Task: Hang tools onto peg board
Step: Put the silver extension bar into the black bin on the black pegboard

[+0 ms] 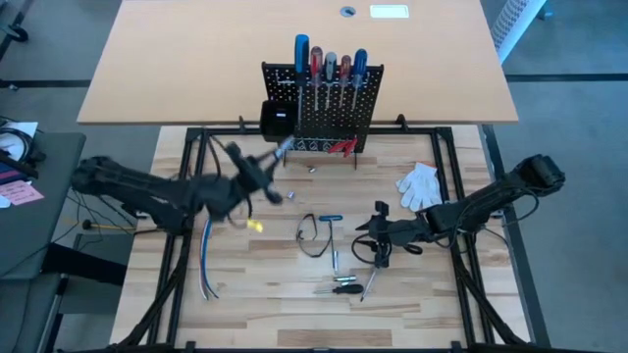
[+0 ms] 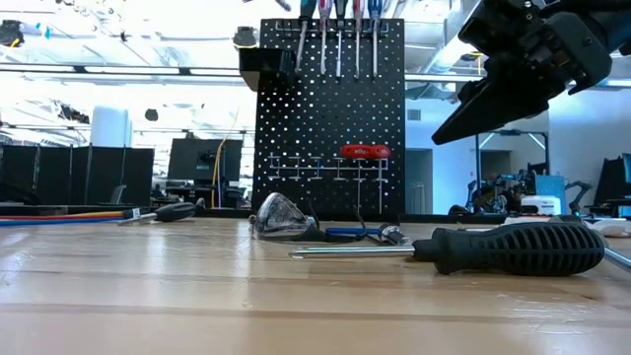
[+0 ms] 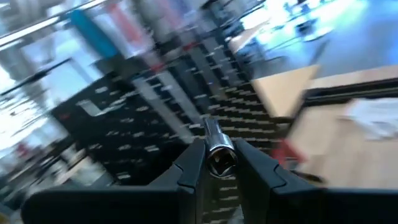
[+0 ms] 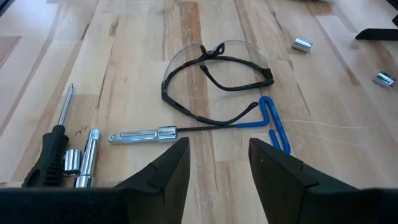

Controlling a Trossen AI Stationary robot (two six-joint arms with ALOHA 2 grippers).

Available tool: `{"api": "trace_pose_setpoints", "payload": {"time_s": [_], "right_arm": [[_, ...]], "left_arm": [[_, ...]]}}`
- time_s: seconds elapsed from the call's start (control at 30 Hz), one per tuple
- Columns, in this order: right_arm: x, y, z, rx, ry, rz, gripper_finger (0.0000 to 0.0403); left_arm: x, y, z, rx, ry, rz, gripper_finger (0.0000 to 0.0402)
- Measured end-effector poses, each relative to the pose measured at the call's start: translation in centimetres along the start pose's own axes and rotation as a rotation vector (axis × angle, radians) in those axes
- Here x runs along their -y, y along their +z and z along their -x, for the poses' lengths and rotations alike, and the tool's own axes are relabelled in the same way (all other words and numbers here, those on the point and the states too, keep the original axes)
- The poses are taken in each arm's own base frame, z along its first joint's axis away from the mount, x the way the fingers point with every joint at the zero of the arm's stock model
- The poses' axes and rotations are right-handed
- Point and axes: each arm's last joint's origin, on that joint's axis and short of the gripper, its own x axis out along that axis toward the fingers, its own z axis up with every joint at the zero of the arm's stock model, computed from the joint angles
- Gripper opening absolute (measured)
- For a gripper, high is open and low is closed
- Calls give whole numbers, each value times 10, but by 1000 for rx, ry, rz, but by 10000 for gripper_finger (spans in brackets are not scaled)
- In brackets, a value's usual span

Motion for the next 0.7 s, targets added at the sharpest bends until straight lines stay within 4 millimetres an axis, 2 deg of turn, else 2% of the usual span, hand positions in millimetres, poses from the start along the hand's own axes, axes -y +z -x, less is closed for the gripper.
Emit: {"api": "trace_pose_setpoints", "payload": {"time_s": [0.17,0.37,0.7], "right_arm": [[0,0,0,0,1,1,171],[0,0,0,0,2,2,171],[0,0,0,-1,2,0,171]], "left_arm": [[-25,-3,-28,-41,42,-9,55],[-37,-9,-50,-128,52,45,55],[-50,-21,-64,-202,116,61,75]]}}
